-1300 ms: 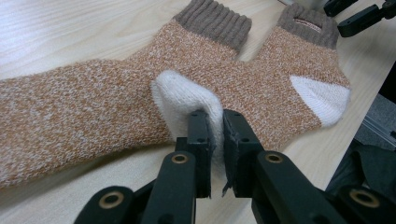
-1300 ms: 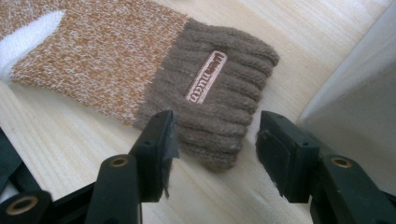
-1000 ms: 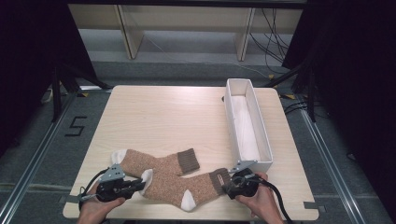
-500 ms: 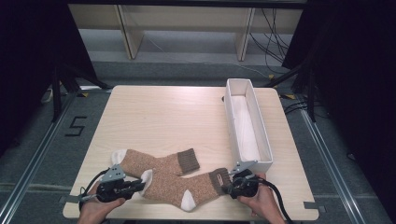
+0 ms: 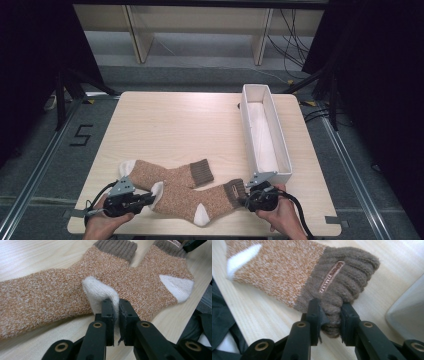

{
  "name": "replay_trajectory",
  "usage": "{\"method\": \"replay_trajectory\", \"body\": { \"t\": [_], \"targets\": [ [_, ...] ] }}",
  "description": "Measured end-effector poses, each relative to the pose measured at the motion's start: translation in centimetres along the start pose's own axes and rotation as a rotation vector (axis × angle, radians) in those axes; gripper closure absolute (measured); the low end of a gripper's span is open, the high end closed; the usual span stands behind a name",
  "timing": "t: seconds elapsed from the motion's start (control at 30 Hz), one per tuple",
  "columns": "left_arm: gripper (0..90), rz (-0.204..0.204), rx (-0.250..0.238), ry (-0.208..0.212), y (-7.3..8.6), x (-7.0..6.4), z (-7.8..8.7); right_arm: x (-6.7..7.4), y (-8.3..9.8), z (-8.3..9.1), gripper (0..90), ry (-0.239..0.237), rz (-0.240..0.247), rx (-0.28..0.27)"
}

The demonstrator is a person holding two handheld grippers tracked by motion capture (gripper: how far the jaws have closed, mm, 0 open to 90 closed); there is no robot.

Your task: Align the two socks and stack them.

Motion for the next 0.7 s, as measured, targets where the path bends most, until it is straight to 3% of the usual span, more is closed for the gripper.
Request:
{"method": "replay_trajectory", "body": {
  "t": [0.07,0.1,0.13,0.27,0.37,0.43,0.53,0.7],
  "targets": [
    [83.2,-0.016,0.007,0.005,-0.1,0.0,0.2,-0.1,-0.3,0.3,73.6,-0.004,0.026,-0.019],
    [83.2,-0.019,0.003,0.009,-0.2,0.0,0.3,0.1,-0.3,0.6,73.6,0.014,-0.011,-0.012],
    [83.3,-0.018,-0.005,0.013,-0.4,-0.1,0.5,0.3,-0.5,0.9,73.7,-0.008,0.000,-0.019],
    [83.5,-0.034,-0.025,0.016,-1.4,-0.5,1.3,0.4,-1.2,1.6,74.1,-0.002,0.045,-0.056],
    [83.6,-0.043,-0.045,0.025,-2.2,-0.6,2.1,0.9,-2.0,2.3,74.3,-0.024,0.043,-0.076],
    [83.7,-0.044,-0.060,0.024,-2.8,-0.4,2.7,0.9,-2.8,2.7,74.6,-0.002,0.086,-0.091],
    [83.7,-0.043,-0.079,0.006,-3.6,0.3,3.9,1.6,-4.3,3.4,74.9,-0.009,0.097,-0.114],
    [83.7,-0.016,-0.076,-0.037,-4.4,3.1,5.6,1.7,-6.7,3.7,74.9,-0.018,0.115,-0.126]
  ]
}}
Point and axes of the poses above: each handheld gripper's, and its own axes: z roughly backward along the jaws, y roughly out of its underside, x roughly to its left, the point moved 8 cm from there along -z, roughly forward along the jaws, and after that the axes turned 3 degrees about -y, right-handed, at the moved point
